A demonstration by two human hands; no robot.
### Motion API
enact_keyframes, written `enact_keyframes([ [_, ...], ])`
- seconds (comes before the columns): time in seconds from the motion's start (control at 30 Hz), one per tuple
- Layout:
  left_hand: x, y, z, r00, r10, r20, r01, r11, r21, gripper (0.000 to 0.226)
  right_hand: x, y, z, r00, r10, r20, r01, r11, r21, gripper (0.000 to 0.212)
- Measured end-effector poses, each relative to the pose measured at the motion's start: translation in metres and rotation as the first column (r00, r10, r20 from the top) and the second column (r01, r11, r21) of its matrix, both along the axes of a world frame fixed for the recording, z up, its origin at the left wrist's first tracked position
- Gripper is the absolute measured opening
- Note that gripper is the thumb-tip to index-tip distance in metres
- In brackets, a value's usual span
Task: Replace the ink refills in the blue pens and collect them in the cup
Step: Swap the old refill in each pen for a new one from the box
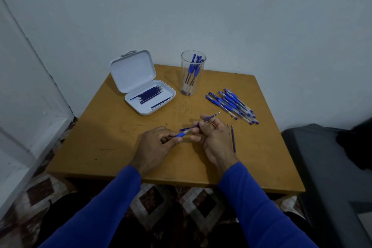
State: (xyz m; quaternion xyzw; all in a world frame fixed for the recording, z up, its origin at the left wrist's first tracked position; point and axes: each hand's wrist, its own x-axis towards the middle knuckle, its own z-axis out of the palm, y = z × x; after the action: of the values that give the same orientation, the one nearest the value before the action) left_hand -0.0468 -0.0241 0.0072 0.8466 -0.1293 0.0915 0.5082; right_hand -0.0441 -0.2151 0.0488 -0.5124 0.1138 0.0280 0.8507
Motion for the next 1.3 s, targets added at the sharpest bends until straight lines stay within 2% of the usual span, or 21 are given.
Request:
enact_keyframes([
  [0.1, 0.000, -0.001, -0.001, 1.000, 0.001, -0.008, -0.001, 1.000, -0.012, 0.018, 0.000, -0.002, 0.004, 0.996, -0.088, 0.014, 0.089, 0.992, -0.094, 0.021],
  [0.2, 0.001, 0.001, -0.003, 1.000, 0.011, -0.022, -0.012, 0.999, -0.051, 0.018, 0.004, -0.006, 0.003, 0.980, -0.198, 0.015, 0.193, 0.933, -0.304, 0.020],
  [0.27, 0.002, 0.001, -0.003, 0.999, 0.017, -0.027, -0.019, 0.998, -0.060, 0.017, 0.007, -0.013, 0.000, 0.970, -0.235, 0.054, 0.226, 0.806, -0.547, 0.025],
  [0.33, 0.003, 0.001, -0.001, 0.999, 0.018, -0.027, -0.020, 0.997, -0.078, 0.017, 0.005, -0.020, -0.002, 0.970, -0.219, 0.104, 0.222, 0.630, -0.744, 0.035],
  [0.43, 0.004, -0.001, 0.001, 1.000, 0.012, -0.025, -0.014, 0.996, -0.086, 0.018, 0.002, -0.034, -0.001, 0.973, -0.202, 0.113, 0.194, 0.448, -0.873, 0.039],
  [0.63, 0.003, -0.011, 0.006, 0.999, 0.009, -0.036, -0.011, 0.998, -0.068, 0.020, -0.003, -0.063, -0.003, 0.971, -0.229, 0.070, 0.136, 0.285, -0.949, 0.025],
  [0.83, 0.003, -0.017, 0.004, 0.999, 0.033, -0.028, -0.034, 0.999, -0.041, 0.020, -0.007, -0.077, -0.012, 0.966, -0.259, 0.009, 0.075, 0.248, -0.966, 0.017],
  [1.13, 0.002, -0.017, 0.001, 0.999, 0.050, -0.013, -0.050, 0.999, 0.004, 0.022, -0.006, -0.080, -0.017, 0.962, -0.270, -0.035, 0.038, 0.260, -0.965, 0.030],
  [1.3, 0.002, -0.017, 0.000, 0.998, 0.052, -0.035, -0.053, 0.998, -0.021, 0.023, 0.001, -0.079, -0.023, 0.960, -0.260, -0.102, -0.051, 0.196, -0.979, 0.055],
])
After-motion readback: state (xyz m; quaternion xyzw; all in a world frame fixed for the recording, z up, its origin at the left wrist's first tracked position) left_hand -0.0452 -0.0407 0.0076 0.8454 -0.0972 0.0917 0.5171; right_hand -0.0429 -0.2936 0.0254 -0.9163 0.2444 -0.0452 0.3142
